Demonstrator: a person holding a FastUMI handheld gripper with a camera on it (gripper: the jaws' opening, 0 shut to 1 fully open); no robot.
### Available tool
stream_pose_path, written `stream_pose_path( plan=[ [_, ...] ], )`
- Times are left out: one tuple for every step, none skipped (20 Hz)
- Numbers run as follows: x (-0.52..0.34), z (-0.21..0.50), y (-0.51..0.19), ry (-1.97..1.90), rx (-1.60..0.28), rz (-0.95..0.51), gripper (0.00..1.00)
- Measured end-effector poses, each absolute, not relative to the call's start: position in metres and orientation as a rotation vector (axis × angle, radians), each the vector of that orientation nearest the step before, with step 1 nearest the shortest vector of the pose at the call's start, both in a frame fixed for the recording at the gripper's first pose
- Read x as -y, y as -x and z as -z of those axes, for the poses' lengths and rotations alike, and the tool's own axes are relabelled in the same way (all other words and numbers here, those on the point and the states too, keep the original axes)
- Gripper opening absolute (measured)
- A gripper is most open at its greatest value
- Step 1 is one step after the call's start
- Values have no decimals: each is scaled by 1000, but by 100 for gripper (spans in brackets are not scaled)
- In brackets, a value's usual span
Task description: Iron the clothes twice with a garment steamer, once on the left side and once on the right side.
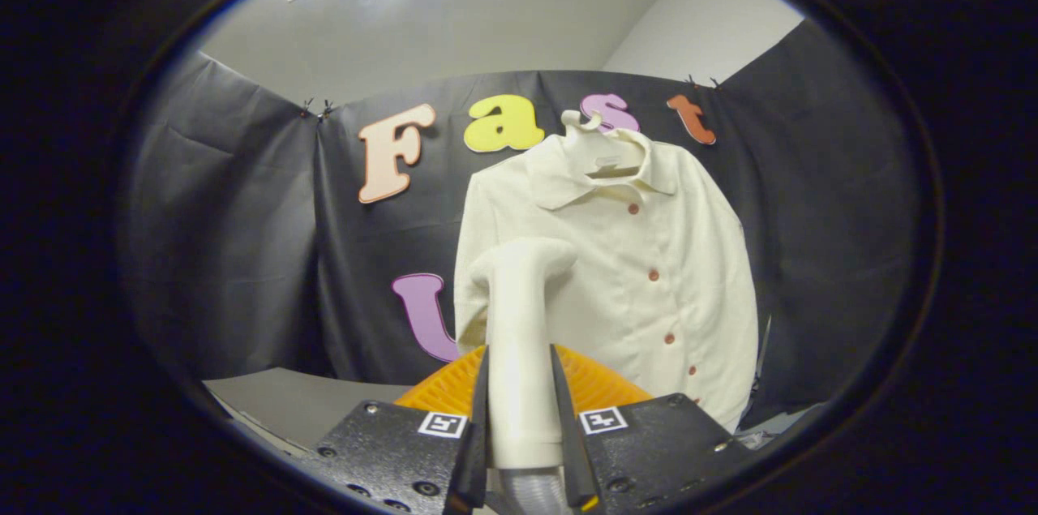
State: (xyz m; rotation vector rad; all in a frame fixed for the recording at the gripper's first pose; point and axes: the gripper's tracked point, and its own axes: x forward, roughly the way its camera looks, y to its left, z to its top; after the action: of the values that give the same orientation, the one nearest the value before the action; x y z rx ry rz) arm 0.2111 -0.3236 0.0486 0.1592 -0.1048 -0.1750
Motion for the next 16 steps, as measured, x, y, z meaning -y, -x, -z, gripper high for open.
stream_pose_path(
  plan=[
    [325,-49,-211,-147,103,171,36],
    [327,-48,-211,-130,108,169,36],
    [329,-48,-213,-113,110,168,36],
    [329,-45,-213,-101,109,165,36],
    [330,-43,-213,-97,109,161,36],
    [331,-41,-213,-99,114,156,36],
    [331,-39,-213,-110,117,149,36],
    [330,-38,-213,-125,121,142,36],
    [330,-38,-213,-139,127,136,36],
    [332,-37,-213,-143,127,130,36],
    [334,-34,-214,-136,122,127,36],
    [338,-29,-213,-131,113,128,36],
    [341,-23,-213,-135,106,129,36],
    [342,-18,-213,-138,99,128,36],
    [345,-11,-213,-149,90,127,36],
    [346,-7,-213,-161,89,125,36]
  ],
)
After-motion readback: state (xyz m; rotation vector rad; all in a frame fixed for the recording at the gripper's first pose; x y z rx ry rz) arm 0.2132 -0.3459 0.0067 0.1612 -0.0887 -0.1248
